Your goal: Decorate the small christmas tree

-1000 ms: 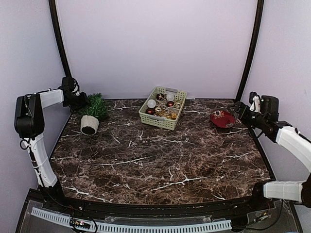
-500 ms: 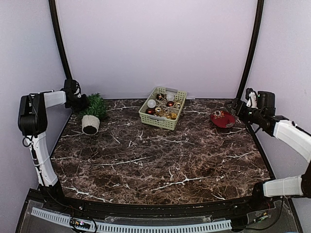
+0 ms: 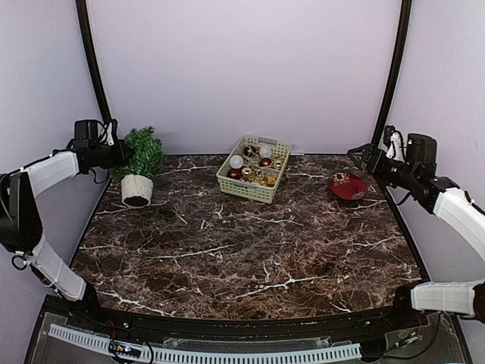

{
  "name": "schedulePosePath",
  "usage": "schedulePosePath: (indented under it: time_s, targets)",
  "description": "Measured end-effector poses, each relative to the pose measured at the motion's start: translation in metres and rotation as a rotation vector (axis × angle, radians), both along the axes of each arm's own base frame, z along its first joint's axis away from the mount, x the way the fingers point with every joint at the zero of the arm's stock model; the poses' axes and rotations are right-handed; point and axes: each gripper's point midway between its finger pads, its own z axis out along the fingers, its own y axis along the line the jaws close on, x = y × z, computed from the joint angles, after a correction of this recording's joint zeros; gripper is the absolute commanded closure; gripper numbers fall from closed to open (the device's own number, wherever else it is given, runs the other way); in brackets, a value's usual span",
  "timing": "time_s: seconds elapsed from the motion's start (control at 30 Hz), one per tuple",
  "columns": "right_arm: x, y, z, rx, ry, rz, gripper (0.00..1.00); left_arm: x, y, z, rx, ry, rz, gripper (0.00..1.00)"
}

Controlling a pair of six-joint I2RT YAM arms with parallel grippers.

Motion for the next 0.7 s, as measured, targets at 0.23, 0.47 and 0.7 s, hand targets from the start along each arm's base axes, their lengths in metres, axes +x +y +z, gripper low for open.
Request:
schedulePosePath:
  time_s: [0.23,0.47,0.7]
  targets:
    - [-0.014,0.048,0.011,0.053,0.008,0.145,0.10,-0.070,-0.078,0.045,0.014,-0.156,-0.267,1.00]
    - [-0.036,0.142,0.017,0.111,0.087,0.378,0.07,-0.147,-0.161,0.068,-0.045,-0.237,-0.542,1.00]
    - [-0.065,0.243,0.028,0.167,0.132,0.611,0.08,-0.191,-0.206,0.060,-0.093,-0.211,-0.697,1.00]
